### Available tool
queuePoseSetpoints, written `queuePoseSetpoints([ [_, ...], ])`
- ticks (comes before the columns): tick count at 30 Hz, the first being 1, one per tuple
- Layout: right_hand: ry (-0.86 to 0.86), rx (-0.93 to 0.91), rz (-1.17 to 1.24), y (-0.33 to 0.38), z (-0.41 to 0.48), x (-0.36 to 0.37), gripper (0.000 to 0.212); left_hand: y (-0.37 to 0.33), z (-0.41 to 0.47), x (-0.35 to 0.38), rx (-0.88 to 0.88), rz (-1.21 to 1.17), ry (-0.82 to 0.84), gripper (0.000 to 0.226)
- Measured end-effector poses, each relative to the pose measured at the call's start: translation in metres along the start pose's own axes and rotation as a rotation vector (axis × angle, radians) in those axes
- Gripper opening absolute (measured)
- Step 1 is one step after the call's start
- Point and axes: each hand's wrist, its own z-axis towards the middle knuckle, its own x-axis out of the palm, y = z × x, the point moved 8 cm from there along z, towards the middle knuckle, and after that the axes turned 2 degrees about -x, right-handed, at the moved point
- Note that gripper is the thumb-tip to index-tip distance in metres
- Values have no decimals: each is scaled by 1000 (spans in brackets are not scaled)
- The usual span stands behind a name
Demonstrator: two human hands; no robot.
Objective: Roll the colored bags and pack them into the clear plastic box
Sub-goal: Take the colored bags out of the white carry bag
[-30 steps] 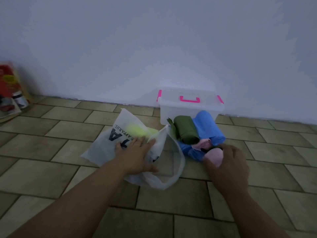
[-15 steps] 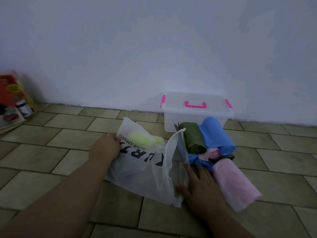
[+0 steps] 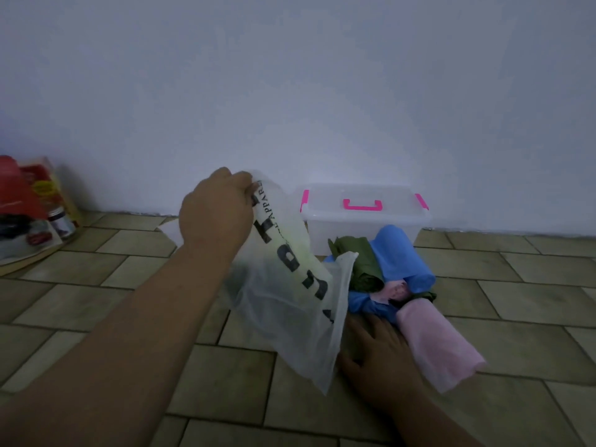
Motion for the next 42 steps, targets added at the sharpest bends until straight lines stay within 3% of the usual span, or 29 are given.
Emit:
queuePoseSetpoints([
  [5,-83,8,34,-1,-5,-8,77,48,-6,13,-153,33,104,27],
  [9,-93,21,62,-2,-5,-10,77,108,-43,51,-483,112,443,33],
  [11,-98,27,51,-2,-5,-11,79,112,-60,56,-640,152,560,47],
  [12,-102,27,41,-2,-4,-11,79,99,-60,55,-623,132,551,57],
  [14,-107,21,37,-1,-3,-11,80,47,-54,53,-401,-16,522,69],
  [17,-92,26,57,-3,-2,-9,80,-42,-80,68,-93,-252,796,90],
  [19,-79,26,74,-2,-2,-10,80,-54,-110,90,-92,-161,1031,97],
  [21,-95,34,122,-2,-2,-17,75,-38,-129,109,-188,-138,1138,92],
  [25,-200,-70,314,20,4,-45,50,-21,-140,128,-237,-289,1093,80],
  [27,-90,-161,376,44,8,-47,46,-25,-137,132,-204,-293,1047,77],
  [30,140,-248,272,74,13,-27,54,-27,-134,138,-177,-315,1029,75],
  [35,240,-234,408,76,19,-14,52,-8,-143,146,-117,-203,1006,70],
  [42,76,-91,719,25,10,-71,39,-1,-147,154,-134,-272,931,63],
])
